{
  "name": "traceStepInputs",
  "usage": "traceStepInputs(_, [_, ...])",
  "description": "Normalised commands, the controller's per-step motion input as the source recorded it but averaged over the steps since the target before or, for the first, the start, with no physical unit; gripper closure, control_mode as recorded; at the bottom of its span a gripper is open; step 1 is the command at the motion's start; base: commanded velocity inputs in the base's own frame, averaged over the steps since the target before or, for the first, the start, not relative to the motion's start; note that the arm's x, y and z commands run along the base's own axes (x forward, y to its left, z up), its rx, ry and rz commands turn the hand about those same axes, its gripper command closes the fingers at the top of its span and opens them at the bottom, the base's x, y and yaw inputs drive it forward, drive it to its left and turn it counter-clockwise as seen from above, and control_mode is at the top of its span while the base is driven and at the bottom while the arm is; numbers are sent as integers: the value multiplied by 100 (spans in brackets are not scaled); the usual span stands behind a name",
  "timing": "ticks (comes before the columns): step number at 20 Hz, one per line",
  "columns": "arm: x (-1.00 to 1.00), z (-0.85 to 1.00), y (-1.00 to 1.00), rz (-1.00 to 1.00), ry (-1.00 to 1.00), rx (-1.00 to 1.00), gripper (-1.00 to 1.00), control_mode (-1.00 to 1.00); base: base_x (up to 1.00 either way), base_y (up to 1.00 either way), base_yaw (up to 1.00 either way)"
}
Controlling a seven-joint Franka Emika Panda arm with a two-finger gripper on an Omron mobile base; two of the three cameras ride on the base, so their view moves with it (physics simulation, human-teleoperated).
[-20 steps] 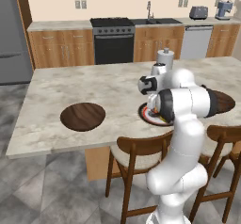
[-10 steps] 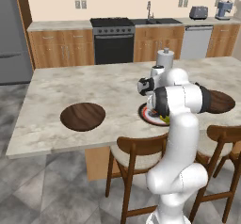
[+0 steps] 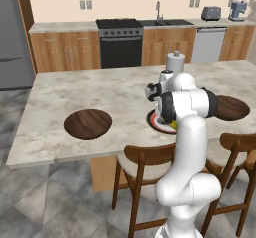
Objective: Take the fruits from the plate on the dining counter and place two fruits in each bowl.
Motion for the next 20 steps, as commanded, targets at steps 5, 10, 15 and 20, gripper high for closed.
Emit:
traceStepInputs(5, [3,-25,-1,0,0,0,-100,-100,0,0,0])
traceStepInputs(10, [6,-24,-4,0,0,0,-100,-100,0,0,0])
traceStepInputs(15, [0,-16,-6,0,0,0,100,-100,0,0,0])
traceStepInputs(20, [-10,14,11,0,0,11,100,-100,0,0,0])
